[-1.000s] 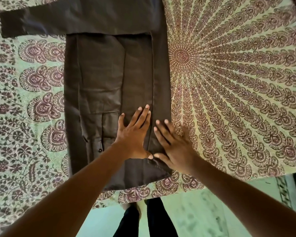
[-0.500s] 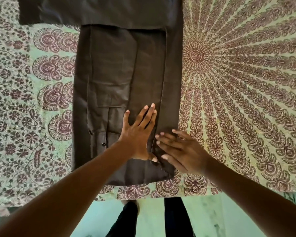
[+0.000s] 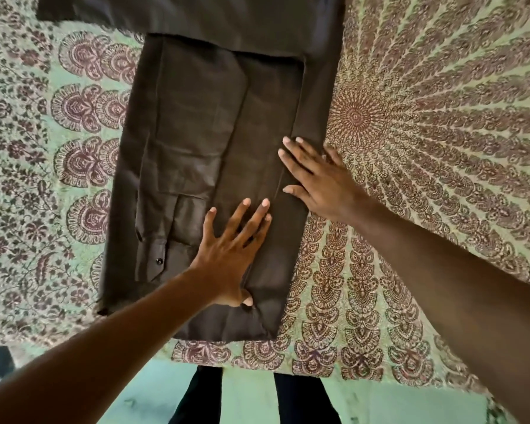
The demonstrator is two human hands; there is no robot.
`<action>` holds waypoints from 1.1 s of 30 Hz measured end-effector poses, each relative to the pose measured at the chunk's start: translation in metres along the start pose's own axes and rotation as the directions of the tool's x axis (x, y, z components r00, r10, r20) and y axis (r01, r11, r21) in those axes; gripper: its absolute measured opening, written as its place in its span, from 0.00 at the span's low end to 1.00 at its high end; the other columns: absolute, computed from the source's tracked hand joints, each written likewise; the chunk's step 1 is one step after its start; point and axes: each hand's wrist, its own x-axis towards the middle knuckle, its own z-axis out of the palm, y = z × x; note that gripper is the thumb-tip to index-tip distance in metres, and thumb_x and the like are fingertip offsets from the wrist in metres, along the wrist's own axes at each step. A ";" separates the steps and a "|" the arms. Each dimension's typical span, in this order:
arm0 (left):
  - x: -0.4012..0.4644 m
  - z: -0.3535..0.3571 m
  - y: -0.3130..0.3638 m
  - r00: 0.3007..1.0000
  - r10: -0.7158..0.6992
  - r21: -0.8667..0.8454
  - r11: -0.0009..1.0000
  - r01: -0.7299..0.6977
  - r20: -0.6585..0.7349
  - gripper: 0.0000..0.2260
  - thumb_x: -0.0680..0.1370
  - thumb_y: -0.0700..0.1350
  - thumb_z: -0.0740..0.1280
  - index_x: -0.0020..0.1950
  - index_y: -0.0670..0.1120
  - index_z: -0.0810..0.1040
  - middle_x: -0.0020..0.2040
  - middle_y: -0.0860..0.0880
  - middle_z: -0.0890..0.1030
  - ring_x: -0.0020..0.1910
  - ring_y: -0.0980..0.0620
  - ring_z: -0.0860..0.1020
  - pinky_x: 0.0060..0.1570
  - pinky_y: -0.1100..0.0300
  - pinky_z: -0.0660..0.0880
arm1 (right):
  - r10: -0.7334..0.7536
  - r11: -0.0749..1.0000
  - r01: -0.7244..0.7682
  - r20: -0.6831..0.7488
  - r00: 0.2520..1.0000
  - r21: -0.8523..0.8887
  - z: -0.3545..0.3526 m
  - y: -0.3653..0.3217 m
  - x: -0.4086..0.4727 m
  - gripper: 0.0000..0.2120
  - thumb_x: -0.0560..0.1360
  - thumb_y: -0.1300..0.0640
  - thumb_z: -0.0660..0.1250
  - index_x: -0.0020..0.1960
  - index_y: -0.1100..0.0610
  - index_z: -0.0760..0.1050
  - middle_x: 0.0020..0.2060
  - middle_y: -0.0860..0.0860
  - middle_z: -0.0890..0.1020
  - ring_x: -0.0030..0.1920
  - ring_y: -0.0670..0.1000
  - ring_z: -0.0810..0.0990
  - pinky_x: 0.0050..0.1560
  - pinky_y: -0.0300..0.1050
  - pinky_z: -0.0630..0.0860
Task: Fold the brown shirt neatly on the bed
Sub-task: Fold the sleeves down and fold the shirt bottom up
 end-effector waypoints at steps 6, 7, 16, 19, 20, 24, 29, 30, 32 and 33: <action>0.010 -0.020 0.012 0.990 0.041 -0.127 0.990 -0.058 -0.131 0.47 0.68 0.73 0.62 0.77 0.41 0.68 0.84 0.47 0.40 0.83 0.46 0.41 0.72 0.27 0.46 | 0.062 0.997 -0.054 -0.158 0.986 0.054 -0.013 0.019 -0.005 0.31 0.87 0.41 0.48 0.83 0.57 0.57 0.84 0.53 0.55 0.83 0.54 0.54 0.79 0.60 0.56; 0.016 -0.025 0.015 0.977 0.003 -0.177 0.983 -0.041 -0.213 0.39 0.71 0.68 0.61 0.73 0.43 0.74 0.85 0.46 0.47 0.84 0.47 0.47 0.73 0.30 0.50 | 0.078 0.995 -0.067 -0.165 0.983 0.069 -0.011 0.024 -0.010 0.30 0.87 0.42 0.48 0.83 0.58 0.59 0.83 0.54 0.56 0.83 0.53 0.54 0.79 0.60 0.57; 0.122 -0.075 -0.011 0.963 -0.179 -0.260 0.958 0.123 -0.203 0.50 0.71 0.68 0.71 0.84 0.55 0.47 0.84 0.53 0.36 0.83 0.50 0.40 0.78 0.39 0.52 | -0.060 0.998 0.061 -0.039 0.997 0.022 -0.015 0.090 0.026 0.27 0.87 0.47 0.50 0.82 0.57 0.61 0.83 0.52 0.59 0.83 0.54 0.56 0.77 0.63 0.59; 0.123 -0.075 -0.014 0.972 -0.185 -0.262 0.955 0.142 -0.147 0.51 0.70 0.70 0.70 0.83 0.58 0.44 0.82 0.55 0.33 0.83 0.51 0.39 0.79 0.41 0.50 | -0.048 0.999 0.048 0.013 0.999 -0.022 -0.029 0.112 0.061 0.31 0.85 0.40 0.48 0.83 0.54 0.58 0.83 0.50 0.57 0.83 0.52 0.55 0.77 0.65 0.59; 0.123 -0.077 -0.013 0.974 -0.183 -0.252 0.957 0.146 -0.132 0.52 0.70 0.69 0.71 0.84 0.58 0.43 0.82 0.55 0.32 0.83 0.50 0.38 0.79 0.41 0.50 | -0.035 0.999 0.036 0.021 0.999 -0.029 -0.034 0.119 0.070 0.32 0.84 0.39 0.47 0.83 0.54 0.57 0.83 0.49 0.56 0.83 0.52 0.55 0.77 0.65 0.58; 0.129 -0.094 -0.010 0.962 -0.213 -0.239 0.956 0.170 -0.169 0.44 0.70 0.69 0.71 0.81 0.55 0.59 0.84 0.51 0.41 0.82 0.45 0.47 0.72 0.38 0.63 | 0.010 0.999 -0.007 0.076 0.997 -0.031 -0.049 0.130 0.093 0.34 0.83 0.36 0.42 0.84 0.53 0.53 0.84 0.48 0.53 0.83 0.51 0.52 0.78 0.65 0.56; 0.157 -0.115 -0.021 0.891 -0.098 -0.239 0.971 -0.012 -0.443 0.14 0.76 0.59 0.70 0.48 0.49 0.87 0.82 0.50 0.61 0.80 0.47 0.59 0.60 0.43 0.73 | -0.006 1.000 0.007 0.087 0.996 -0.014 -0.045 0.127 0.081 0.34 0.83 0.38 0.42 0.84 0.53 0.53 0.84 0.49 0.52 0.84 0.51 0.51 0.78 0.66 0.54; 0.166 -0.120 -0.025 0.883 -0.093 -0.252 0.967 -0.030 -0.460 0.13 0.76 0.57 0.71 0.48 0.49 0.86 0.81 0.50 0.64 0.80 0.48 0.61 0.60 0.43 0.73 | -0.005 1.000 0.006 0.090 0.996 -0.006 -0.044 0.128 0.080 0.33 0.83 0.39 0.42 0.84 0.53 0.53 0.84 0.48 0.51 0.84 0.51 0.51 0.78 0.66 0.55; 0.179 -0.128 -0.030 0.908 -0.113 -0.292 0.956 -0.010 -0.403 0.16 0.77 0.55 0.72 0.61 0.49 0.81 0.80 0.52 0.65 0.80 0.50 0.61 0.64 0.46 0.70 | -0.002 1.000 0.002 0.097 0.995 -0.002 -0.044 0.131 0.083 0.33 0.83 0.39 0.41 0.84 0.52 0.53 0.84 0.48 0.51 0.84 0.50 0.51 0.78 0.64 0.55; 0.185 -0.131 -0.033 0.925 -0.132 -0.307 0.952 0.017 -0.357 0.23 0.76 0.55 0.73 0.68 0.50 0.75 0.79 0.53 0.65 0.79 0.52 0.62 0.65 0.47 0.69 | 0.006 1.000 -0.005 0.097 0.995 -0.007 -0.045 0.133 0.087 0.32 0.83 0.39 0.41 0.84 0.51 0.53 0.84 0.48 0.51 0.84 0.50 0.50 0.78 0.64 0.54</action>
